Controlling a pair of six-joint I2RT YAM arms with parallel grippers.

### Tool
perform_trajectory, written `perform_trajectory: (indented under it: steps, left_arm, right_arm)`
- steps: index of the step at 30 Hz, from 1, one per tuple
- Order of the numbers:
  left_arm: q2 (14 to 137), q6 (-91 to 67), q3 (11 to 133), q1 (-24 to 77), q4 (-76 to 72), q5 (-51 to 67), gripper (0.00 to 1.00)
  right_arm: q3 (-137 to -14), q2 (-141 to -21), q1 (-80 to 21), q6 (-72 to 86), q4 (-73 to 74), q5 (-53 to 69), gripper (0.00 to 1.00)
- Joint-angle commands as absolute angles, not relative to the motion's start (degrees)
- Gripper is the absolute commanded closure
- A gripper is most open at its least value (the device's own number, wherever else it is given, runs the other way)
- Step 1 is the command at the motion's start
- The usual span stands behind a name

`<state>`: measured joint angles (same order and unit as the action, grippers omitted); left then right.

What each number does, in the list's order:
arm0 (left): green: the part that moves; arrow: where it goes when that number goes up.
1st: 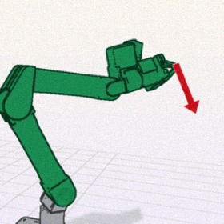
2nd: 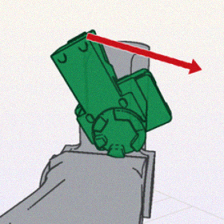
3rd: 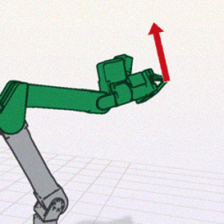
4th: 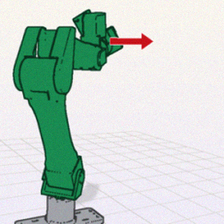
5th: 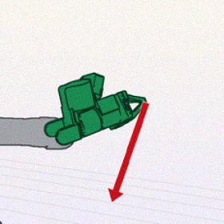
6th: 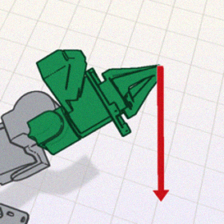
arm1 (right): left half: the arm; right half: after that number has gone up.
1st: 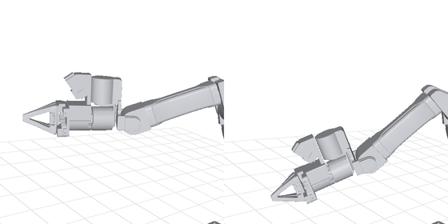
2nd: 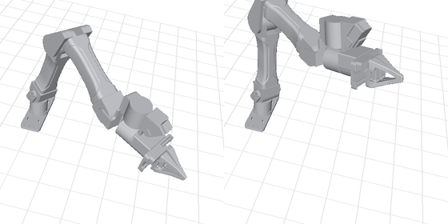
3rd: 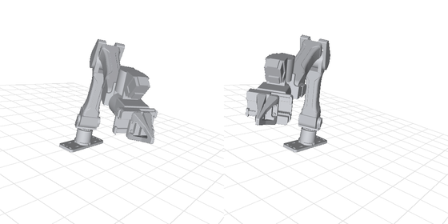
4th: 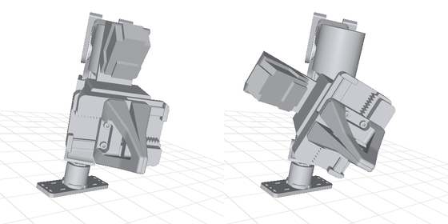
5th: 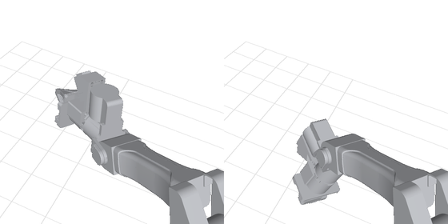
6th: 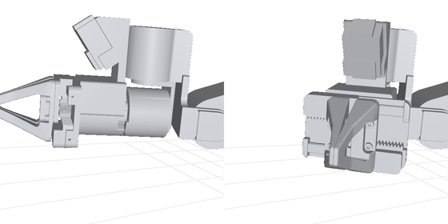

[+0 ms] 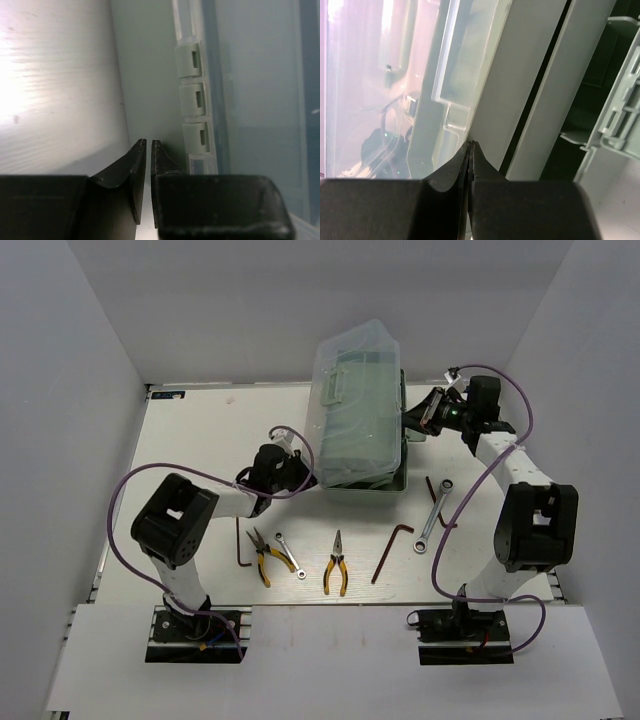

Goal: Sort the tools into containers

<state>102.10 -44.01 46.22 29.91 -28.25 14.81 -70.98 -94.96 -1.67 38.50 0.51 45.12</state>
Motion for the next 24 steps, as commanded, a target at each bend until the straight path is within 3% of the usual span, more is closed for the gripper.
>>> perform_trajectory:
  steps: [1, 11, 19, 24]
  left_arm:
    - [100.81, -46.32, 46.67, 32.87, -32.52, 17.41, 0.8]
    - [97.92, -46.85, 43.51, 33.93, -31.56, 15.12, 0.77]
    - [86.85, -45.44, 40.34, 32.26, -22.59, 7.21, 0.41]
    - [85.25, -44.12, 40.34, 32.26, -21.09, 6.68, 0.36]
  right_arm:
    - [-75.05, -91.14, -3.69, 37.71, -0.18, 48.78, 1.0]
    - [-76.9, -90.09, -3.87, 35.07, 5.01, 48.43, 1.0]
    - [-77.26, -90.26, -3.6, 33.75, 6.24, 48.08, 1.0]
    - [-76.64, -90.44, -3.52, 34.01, 5.98, 48.34, 1.0]
